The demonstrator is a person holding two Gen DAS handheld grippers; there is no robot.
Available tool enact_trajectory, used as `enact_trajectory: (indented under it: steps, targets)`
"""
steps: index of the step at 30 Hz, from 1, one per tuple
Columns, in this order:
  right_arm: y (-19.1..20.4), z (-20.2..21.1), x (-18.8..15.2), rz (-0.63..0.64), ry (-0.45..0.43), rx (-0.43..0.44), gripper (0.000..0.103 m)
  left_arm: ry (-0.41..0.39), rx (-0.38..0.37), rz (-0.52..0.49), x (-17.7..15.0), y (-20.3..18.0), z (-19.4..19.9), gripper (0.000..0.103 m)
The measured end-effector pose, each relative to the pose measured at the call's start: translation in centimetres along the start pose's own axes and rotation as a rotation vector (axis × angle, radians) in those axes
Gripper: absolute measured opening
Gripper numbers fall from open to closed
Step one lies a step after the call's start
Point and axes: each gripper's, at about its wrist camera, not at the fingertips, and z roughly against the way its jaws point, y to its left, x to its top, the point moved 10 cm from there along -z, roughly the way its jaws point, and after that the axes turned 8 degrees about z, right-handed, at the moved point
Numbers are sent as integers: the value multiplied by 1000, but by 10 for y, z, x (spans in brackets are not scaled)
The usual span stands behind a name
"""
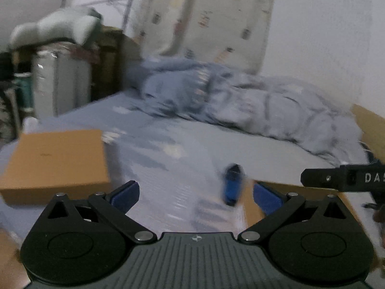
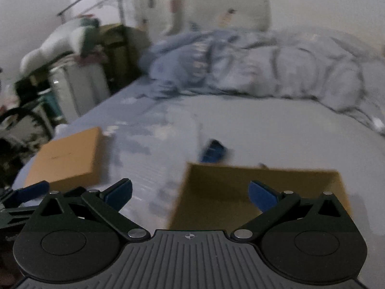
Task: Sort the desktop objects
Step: 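Move both tools to the tan Miaoweitu lid lying on the bed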
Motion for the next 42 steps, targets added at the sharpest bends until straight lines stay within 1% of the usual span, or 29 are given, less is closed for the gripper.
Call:
enact_trajectory:
  steps: [4, 8, 11, 16, 20, 23, 26, 31, 34, 37, 42]
  targets:
    - [46, -27, 30, 60, -4, 89, 103, -21, 80, 61, 19, 41, 0, 103]
    - [92, -54, 55, 100, -3, 181, 103, -36, 171, 91, 35, 83, -3, 103]
    - [123, -74, 66, 112, 14, 251, 103, -44, 229, 106, 45, 111, -5, 103]
    - [165, -108, 80, 126, 47, 335, 103, -44, 321, 149, 59, 163, -13, 103]
    - [194, -135, 89, 143, 72, 390, 103, -35, 394, 178, 66, 207, -28, 103]
    - [211, -159, 90, 161, 92, 403, 103, -28, 441, 210, 67, 234, -34, 103]
    - [228, -184, 88, 176, 117, 416, 103, -12, 475, 218, 67, 258, -45, 103]
    - [256, -222, 80, 199, 162, 436, 103, 13, 501, 218, 68, 288, -62, 103]
    - [270, -243, 73, 216, 187, 444, 103, 33, 476, 223, 70, 302, -77, 103]
    - [278, -263, 66, 227, 209, 445, 103, 56, 445, 250, 71, 319, -92, 103]
    - [289, -297, 54, 228, 253, 440, 103, 100, 466, 294, 65, 353, -112, 103]
